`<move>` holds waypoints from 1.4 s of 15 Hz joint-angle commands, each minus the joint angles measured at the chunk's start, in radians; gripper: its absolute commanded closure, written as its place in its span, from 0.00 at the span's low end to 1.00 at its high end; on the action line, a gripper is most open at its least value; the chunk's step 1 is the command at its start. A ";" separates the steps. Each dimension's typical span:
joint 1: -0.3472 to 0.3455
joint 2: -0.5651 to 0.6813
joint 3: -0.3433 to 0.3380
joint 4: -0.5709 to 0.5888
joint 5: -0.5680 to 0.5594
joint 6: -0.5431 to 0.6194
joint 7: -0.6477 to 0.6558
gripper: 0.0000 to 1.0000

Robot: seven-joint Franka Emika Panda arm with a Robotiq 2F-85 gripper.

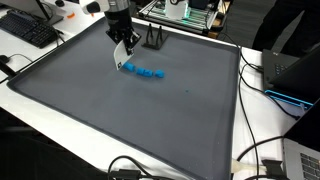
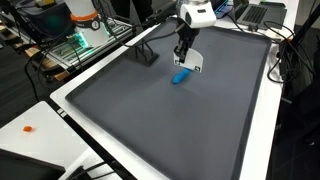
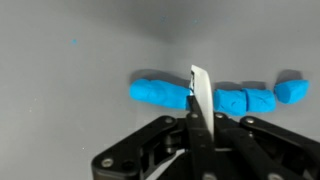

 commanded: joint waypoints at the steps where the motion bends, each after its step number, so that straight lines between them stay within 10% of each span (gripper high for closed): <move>1: -0.012 -0.010 -0.004 -0.031 -0.009 0.013 0.007 0.99; 21: -0.036 0.085 0.001 0.000 0.008 0.023 -0.023 0.99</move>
